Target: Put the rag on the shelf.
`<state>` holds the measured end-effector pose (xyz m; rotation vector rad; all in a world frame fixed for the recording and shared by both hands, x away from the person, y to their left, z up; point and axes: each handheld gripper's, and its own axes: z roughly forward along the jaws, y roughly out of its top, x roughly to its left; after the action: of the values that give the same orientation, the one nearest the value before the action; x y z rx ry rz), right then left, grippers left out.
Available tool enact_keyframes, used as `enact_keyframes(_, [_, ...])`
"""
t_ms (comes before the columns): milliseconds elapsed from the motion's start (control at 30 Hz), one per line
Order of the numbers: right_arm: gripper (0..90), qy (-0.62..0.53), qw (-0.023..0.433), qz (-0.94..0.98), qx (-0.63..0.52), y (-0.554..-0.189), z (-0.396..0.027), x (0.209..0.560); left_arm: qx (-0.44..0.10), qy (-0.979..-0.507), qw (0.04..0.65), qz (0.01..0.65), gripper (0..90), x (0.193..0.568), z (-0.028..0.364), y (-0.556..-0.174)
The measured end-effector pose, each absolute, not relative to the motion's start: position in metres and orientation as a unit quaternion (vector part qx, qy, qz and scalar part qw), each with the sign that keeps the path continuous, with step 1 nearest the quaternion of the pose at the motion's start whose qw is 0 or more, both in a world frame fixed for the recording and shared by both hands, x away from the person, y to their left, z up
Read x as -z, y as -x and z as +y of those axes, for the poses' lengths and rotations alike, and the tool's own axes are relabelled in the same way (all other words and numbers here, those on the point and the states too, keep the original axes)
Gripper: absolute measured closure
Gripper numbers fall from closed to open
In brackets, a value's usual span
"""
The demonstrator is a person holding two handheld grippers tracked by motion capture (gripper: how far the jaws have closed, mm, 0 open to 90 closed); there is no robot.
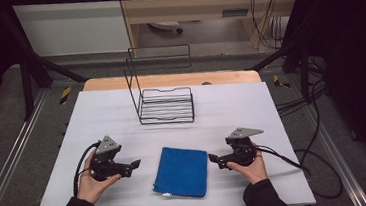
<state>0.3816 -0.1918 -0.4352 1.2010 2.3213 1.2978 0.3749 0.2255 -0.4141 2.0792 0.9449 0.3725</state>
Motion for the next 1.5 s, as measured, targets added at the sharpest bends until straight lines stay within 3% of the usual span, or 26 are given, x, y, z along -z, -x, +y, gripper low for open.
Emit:
enact_keyframes(400, [3.5, -0.408, 0.118, 0.790, -0.442, -0.378, -0.193, 0.434, -0.145, -0.834, 0.383, 0.371, 11.4, 0.410, 0.183, -0.391])
enact_keyframes(733, [3.9, -0.408, 0.111, 0.793, -0.439, -0.378, -0.190, 0.437, -0.125, -0.835, 0.368, 0.390, 20.2, 0.417, 0.153, -0.409])
enact_keyframes(1133, [4.2, -0.409, 0.108, 0.794, -0.436, -0.378, -0.189, 0.438, -0.117, -0.845, 0.332, 0.402, 48.4, 0.432, 0.127, -0.420])
enact_keyframes(1167, [4.3, -0.409, 0.107, 0.794, -0.436, -0.378, -0.189, 0.438, -0.113, -0.845, 0.330, 0.405, 54.1, 0.433, 0.127, -0.421])
enact_keyframes(1500, [4.8, -0.409, 0.105, 0.793, -0.439, -0.379, -0.189, 0.438, -0.092, -0.848, 0.330, 0.405, 66.1, 0.439, 0.121, -0.420])
